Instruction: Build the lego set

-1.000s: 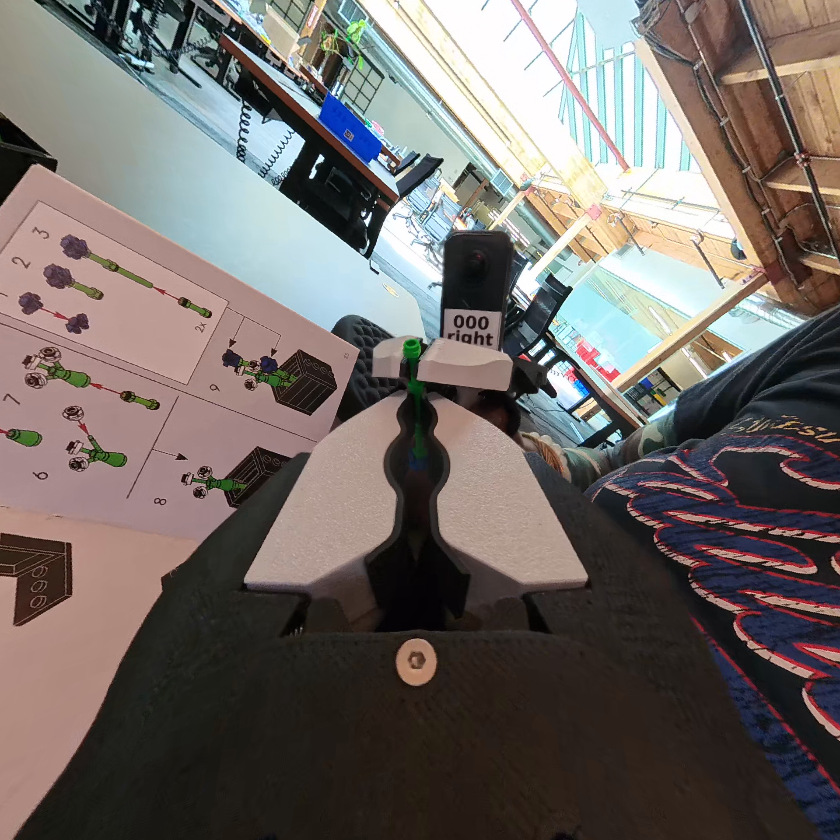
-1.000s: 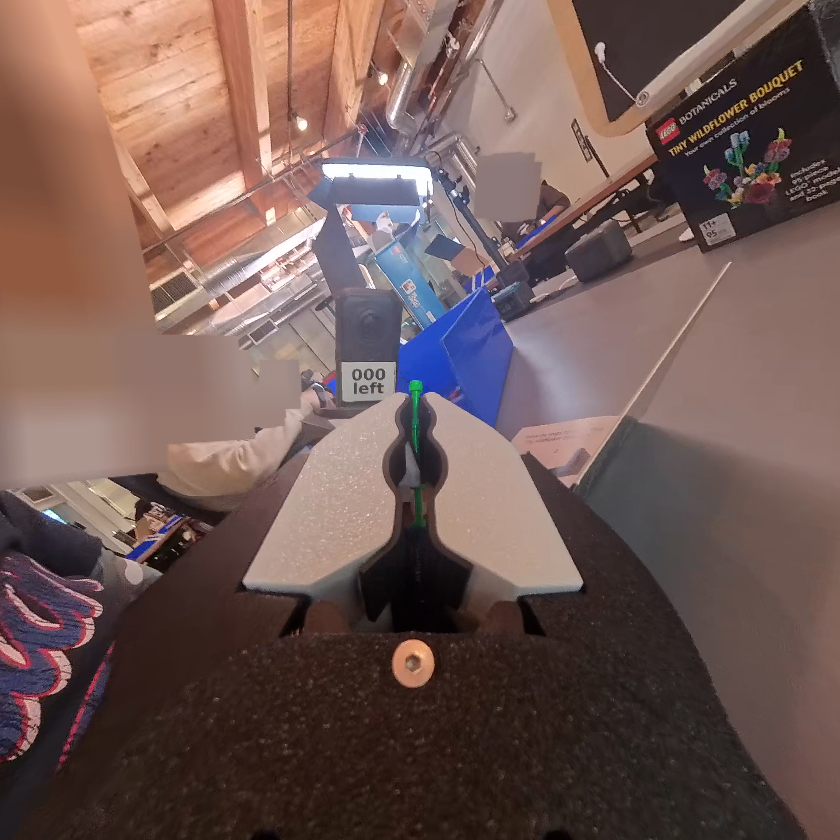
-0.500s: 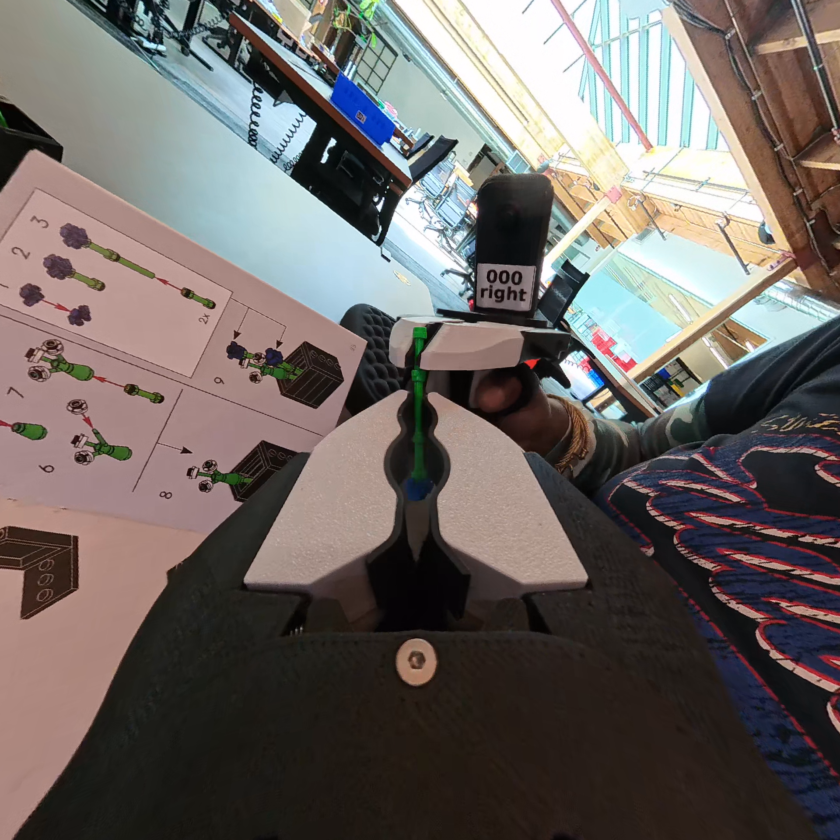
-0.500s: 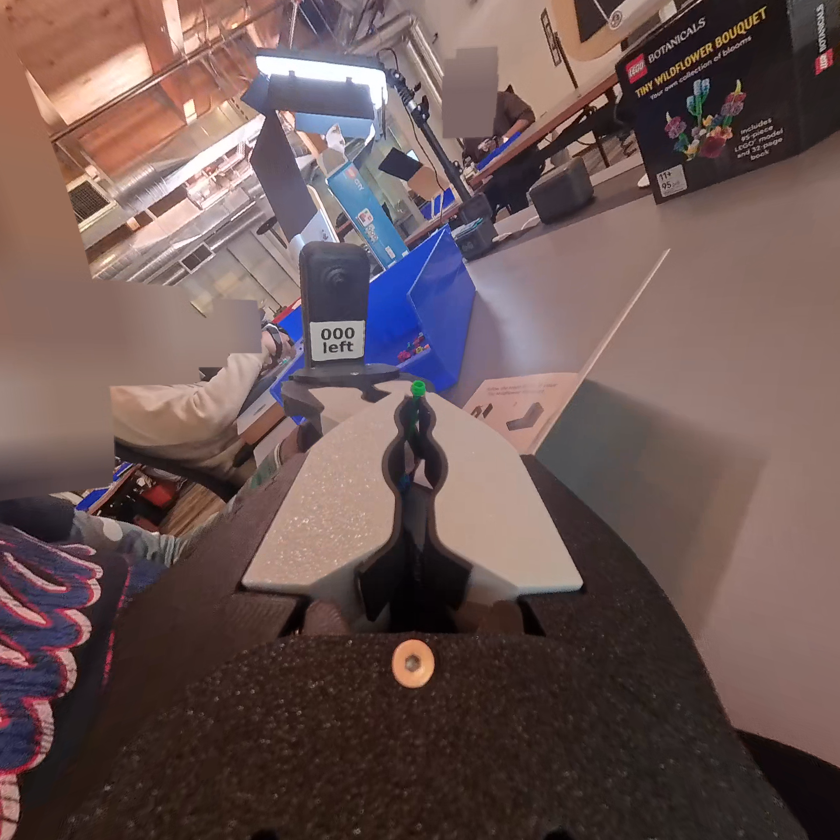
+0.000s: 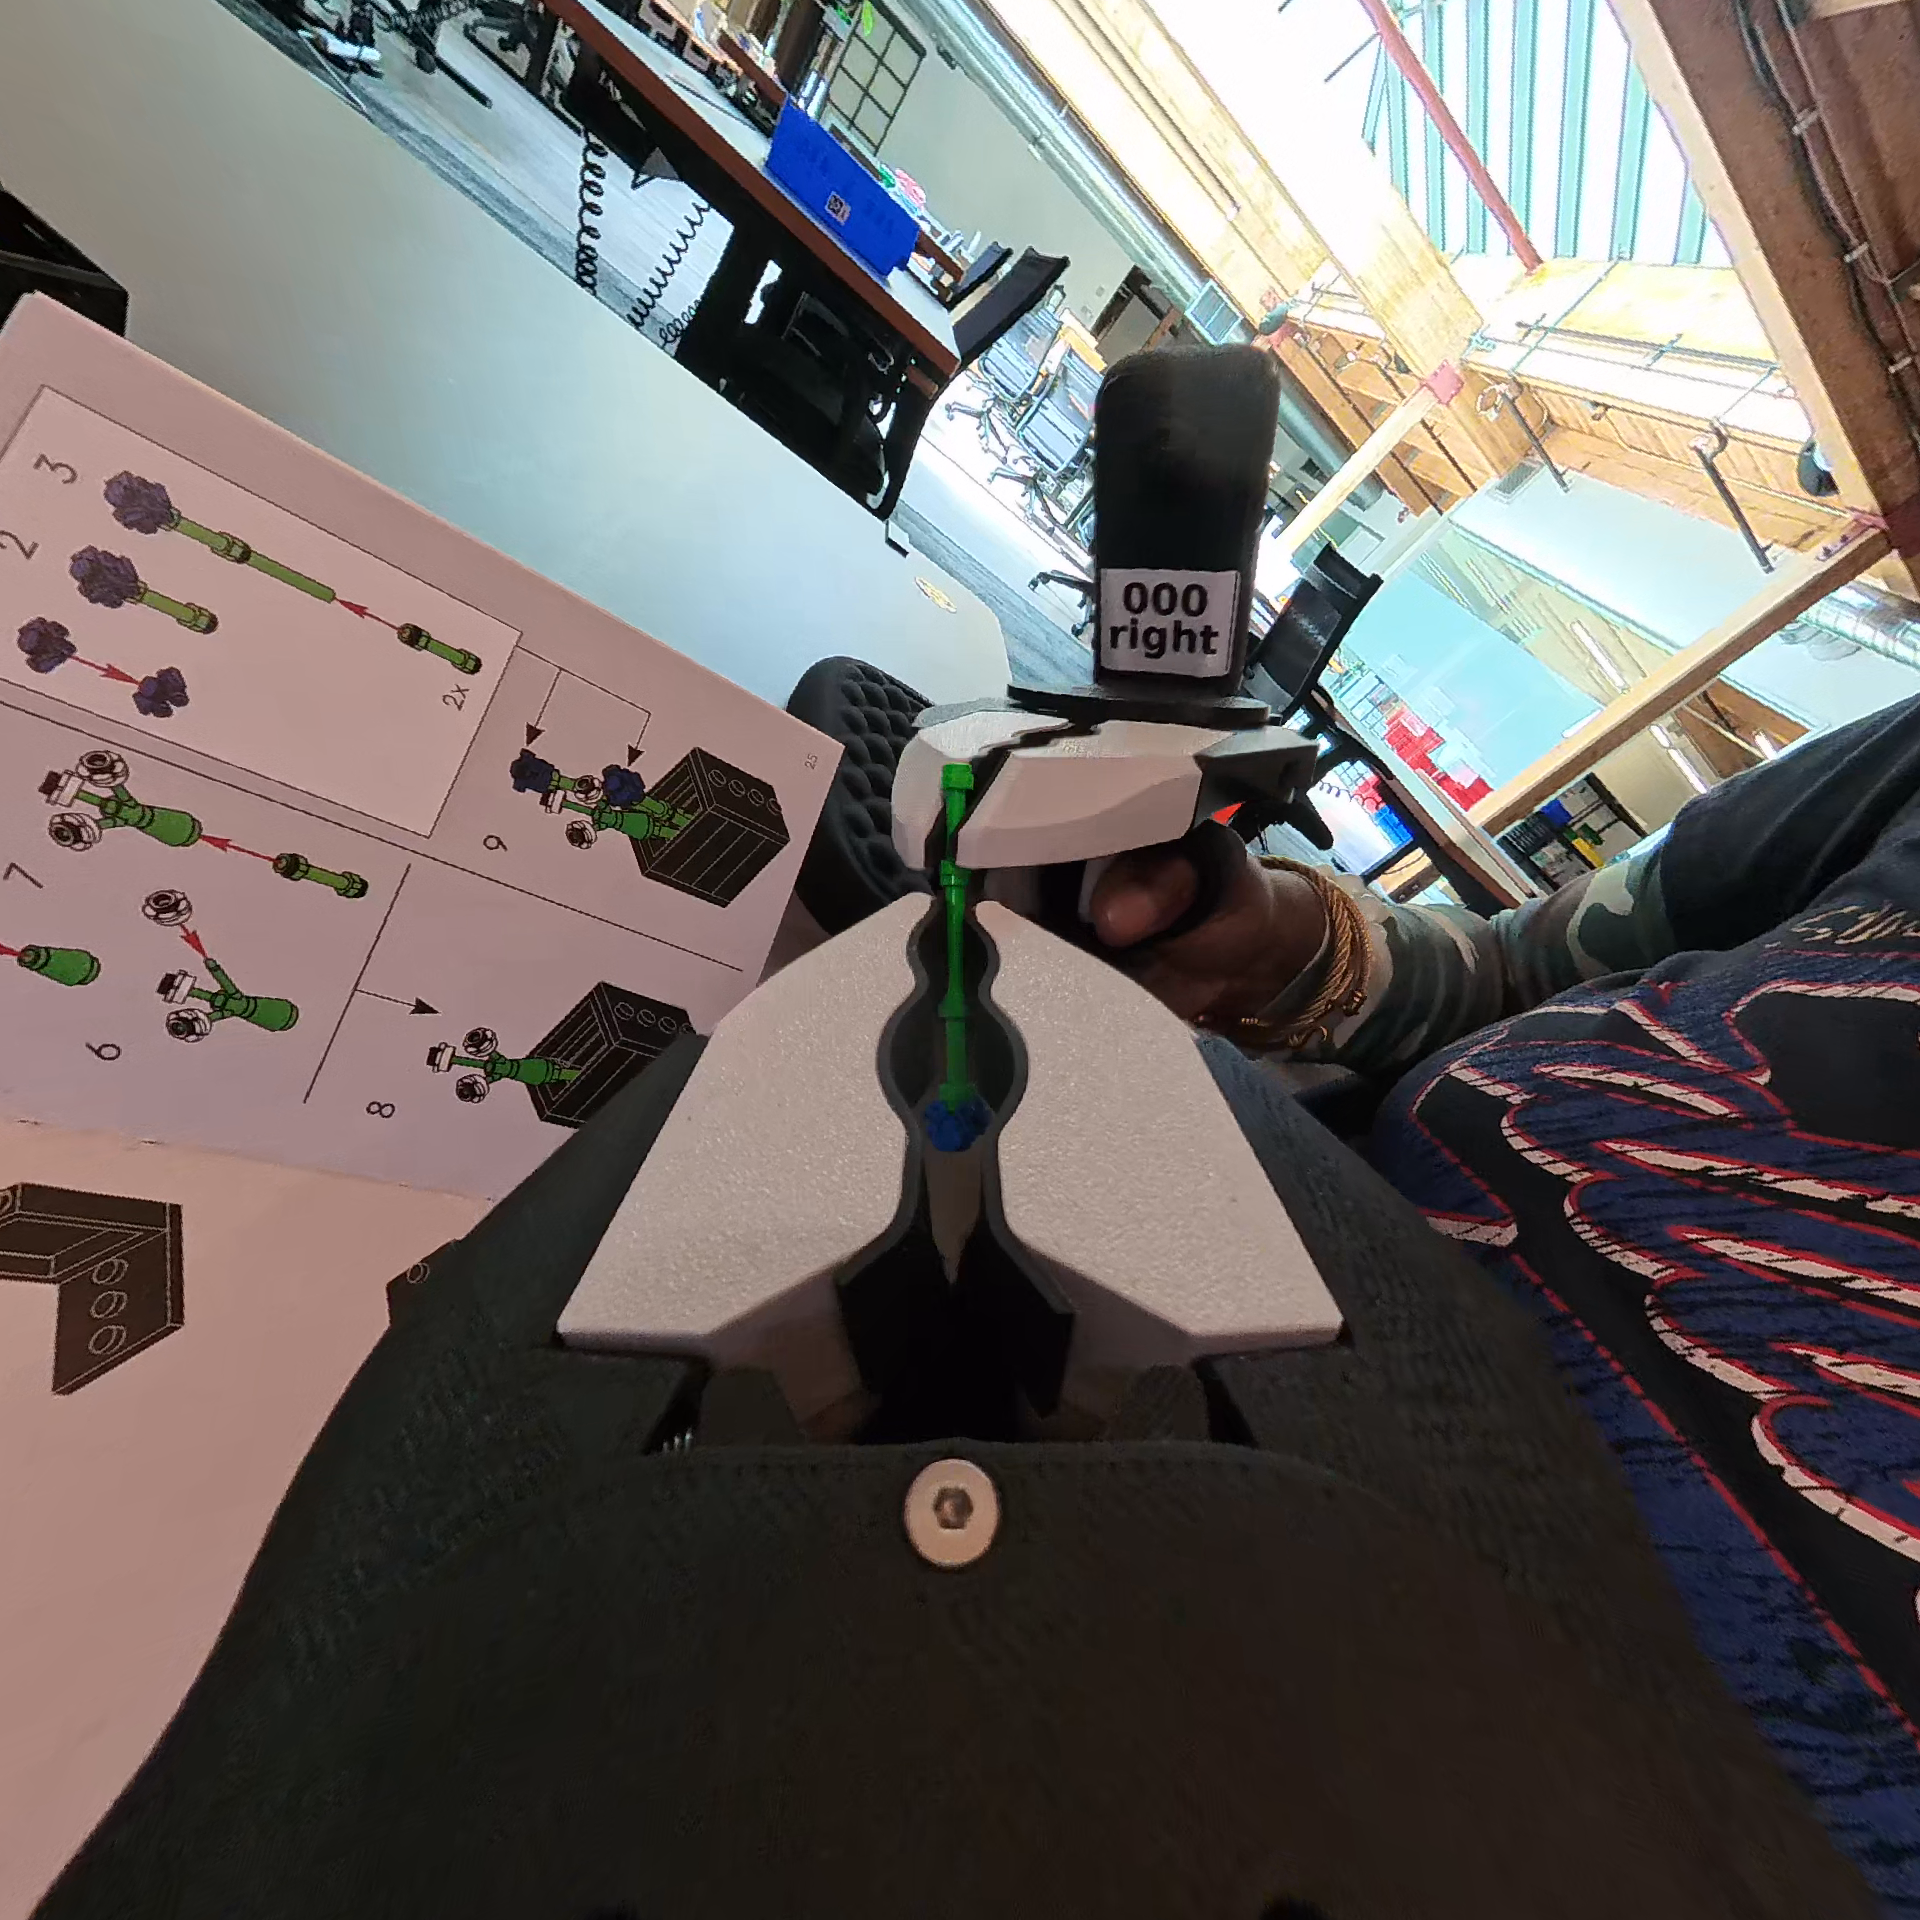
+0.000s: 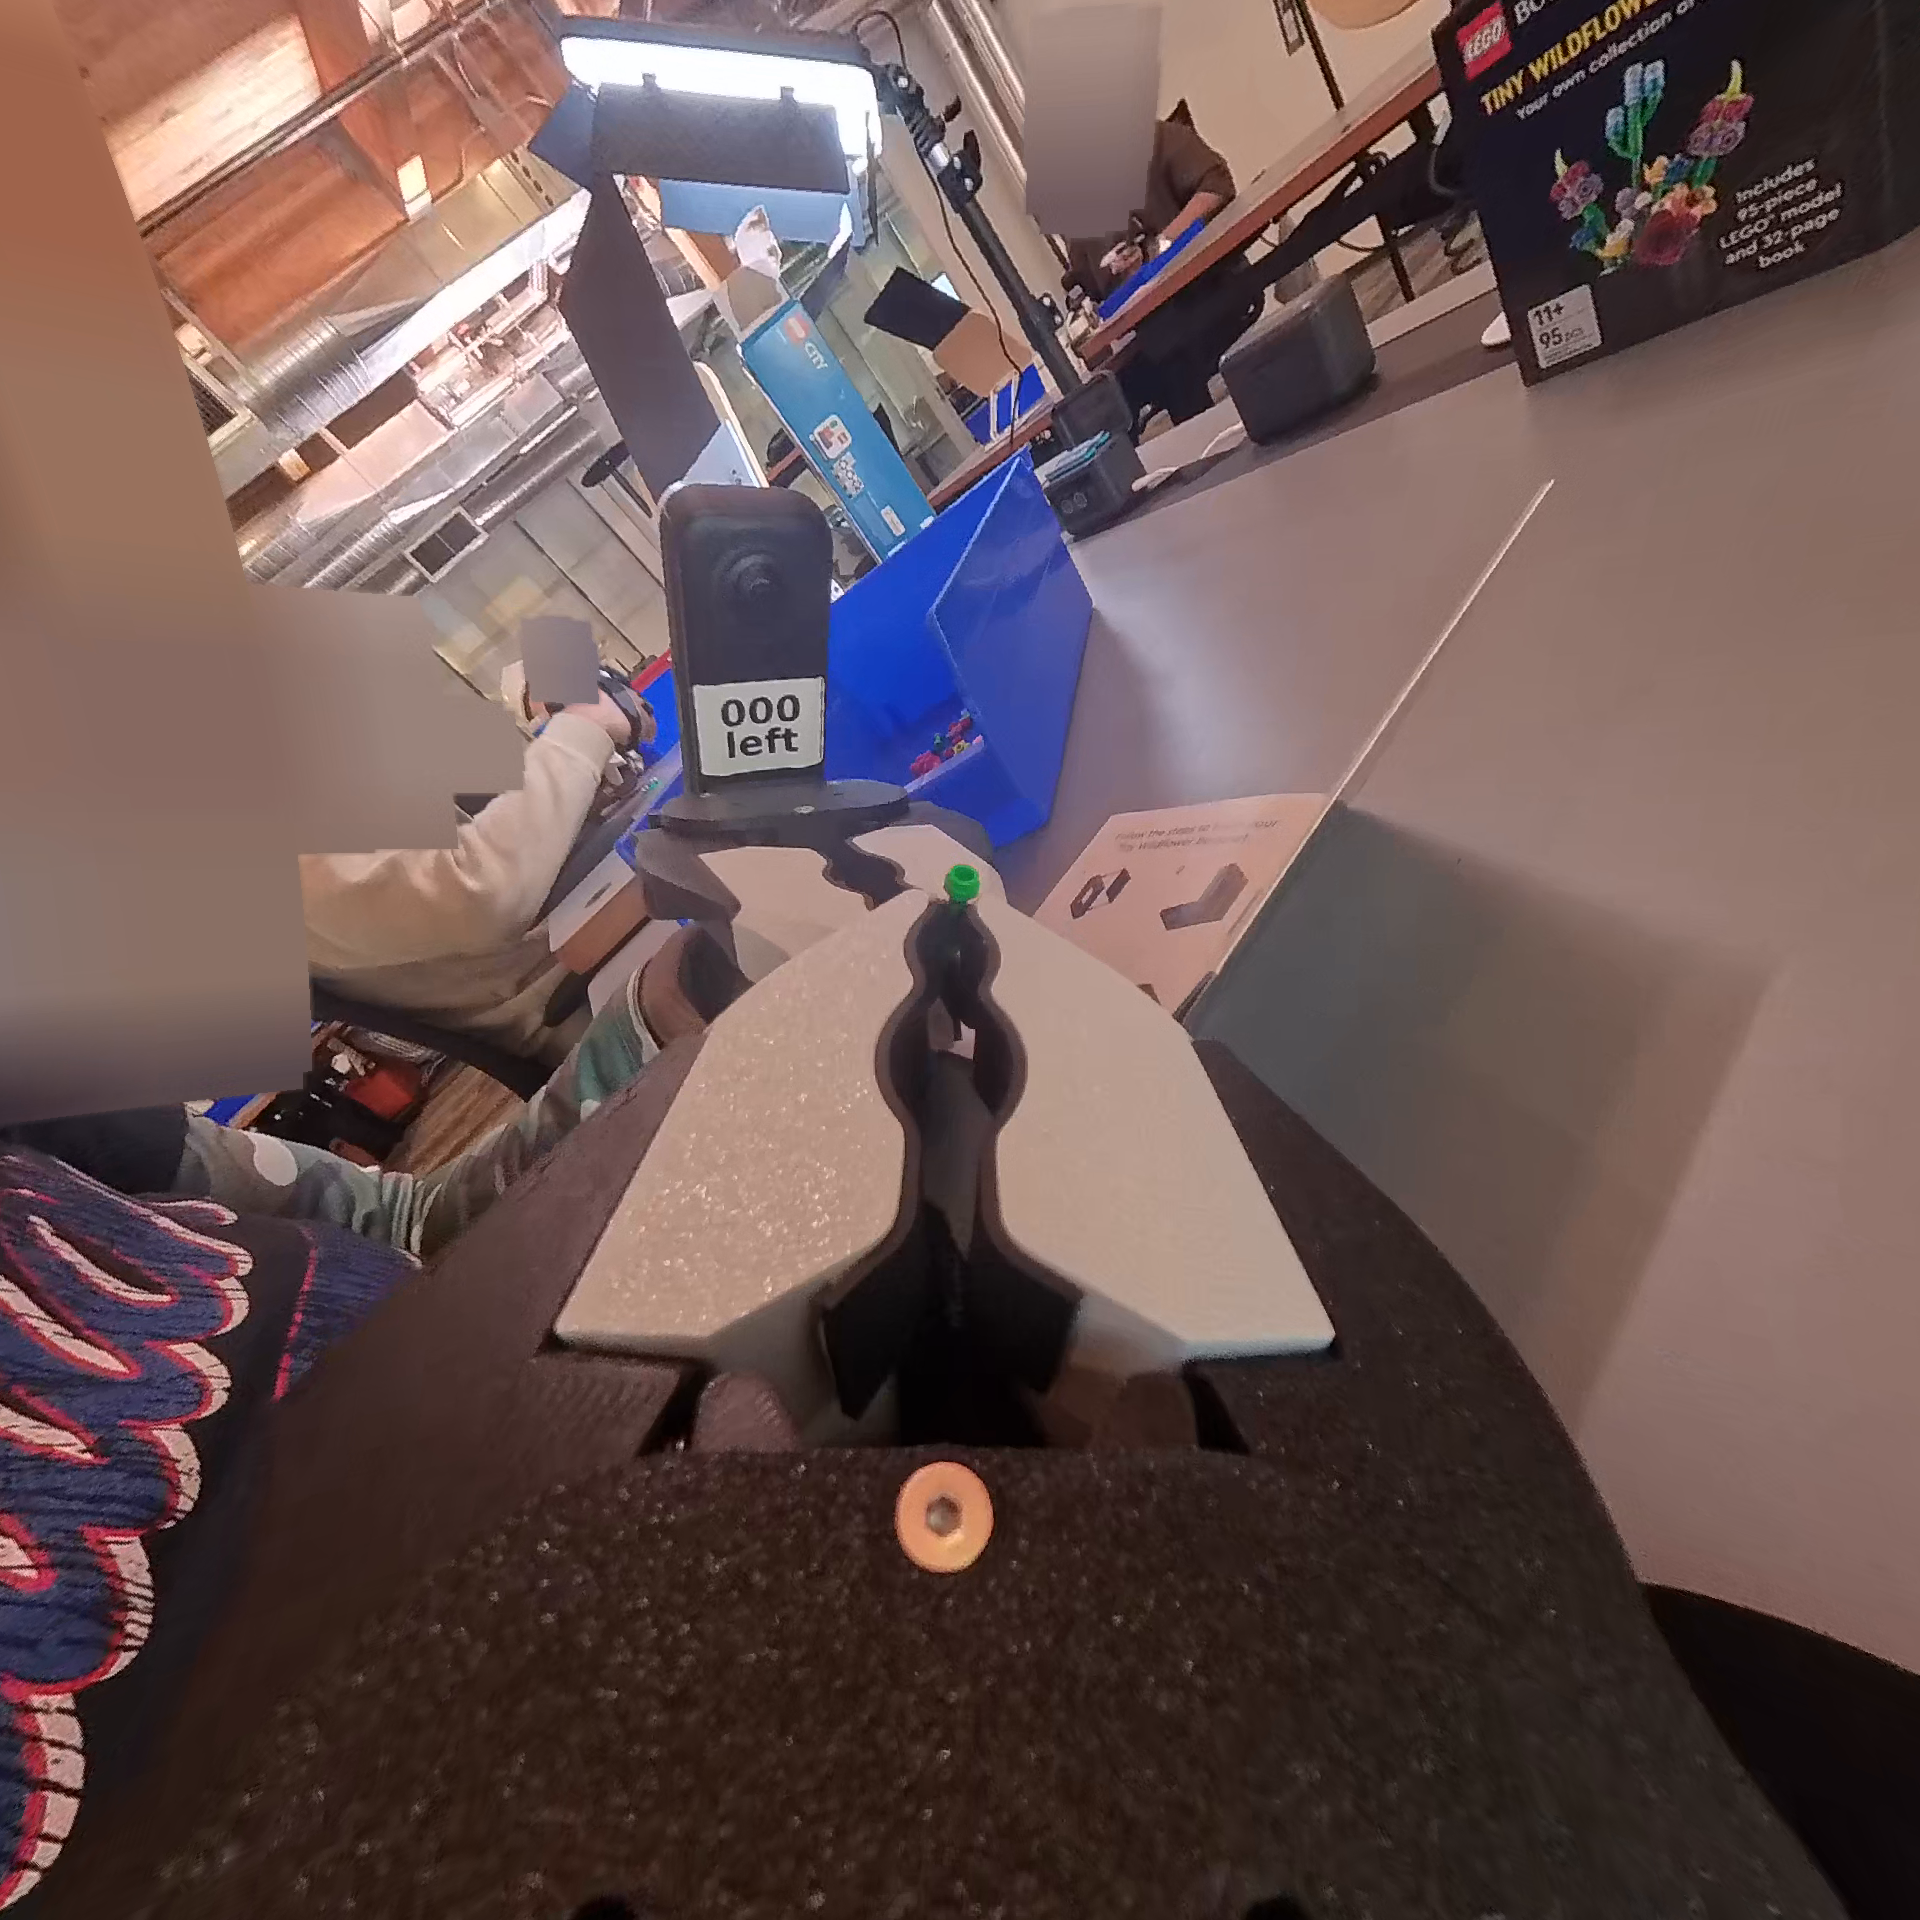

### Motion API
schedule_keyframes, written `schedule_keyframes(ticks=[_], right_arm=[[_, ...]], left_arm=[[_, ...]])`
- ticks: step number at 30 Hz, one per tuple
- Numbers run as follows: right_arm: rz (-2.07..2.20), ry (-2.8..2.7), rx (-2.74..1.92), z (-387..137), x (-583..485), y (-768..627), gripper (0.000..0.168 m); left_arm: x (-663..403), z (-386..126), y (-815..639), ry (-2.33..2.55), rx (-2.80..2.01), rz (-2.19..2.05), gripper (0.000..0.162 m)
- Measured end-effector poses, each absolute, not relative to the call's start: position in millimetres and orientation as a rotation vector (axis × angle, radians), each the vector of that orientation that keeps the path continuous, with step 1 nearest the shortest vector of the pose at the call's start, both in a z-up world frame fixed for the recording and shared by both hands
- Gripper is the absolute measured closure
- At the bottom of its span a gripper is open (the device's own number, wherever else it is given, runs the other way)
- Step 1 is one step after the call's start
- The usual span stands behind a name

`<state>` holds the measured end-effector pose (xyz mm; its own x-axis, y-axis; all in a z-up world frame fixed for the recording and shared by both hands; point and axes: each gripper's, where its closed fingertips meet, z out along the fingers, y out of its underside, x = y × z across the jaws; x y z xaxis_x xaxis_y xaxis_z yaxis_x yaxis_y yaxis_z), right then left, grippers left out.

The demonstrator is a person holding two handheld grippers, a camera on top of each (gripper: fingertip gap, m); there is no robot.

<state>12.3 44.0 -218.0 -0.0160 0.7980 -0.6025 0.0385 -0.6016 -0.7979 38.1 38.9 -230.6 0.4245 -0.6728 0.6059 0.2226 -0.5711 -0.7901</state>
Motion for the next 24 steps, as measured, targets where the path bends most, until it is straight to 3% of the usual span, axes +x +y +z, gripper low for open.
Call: schedule_keyframes(ticks=[1,20,24], right_arm=[[1.667,-0.883,-1.688,-218.7,12.9,43.6,0.164],[1.704,-0.981,-1.757,-221.5,20.4,36.4,0.165],[1.761,-0.985,-1.759,-214.3,19.8,35.8,0.144]], left_arm=[[38.6,-231.4,38.7,0.393,-1.802,-1.274,0.161],[47.8,-235.4,31.5,0.497,-1.828,-1.255,0.161],[46.2,-230.1,31.6,0.484,-1.794,-1.275,0.161]])
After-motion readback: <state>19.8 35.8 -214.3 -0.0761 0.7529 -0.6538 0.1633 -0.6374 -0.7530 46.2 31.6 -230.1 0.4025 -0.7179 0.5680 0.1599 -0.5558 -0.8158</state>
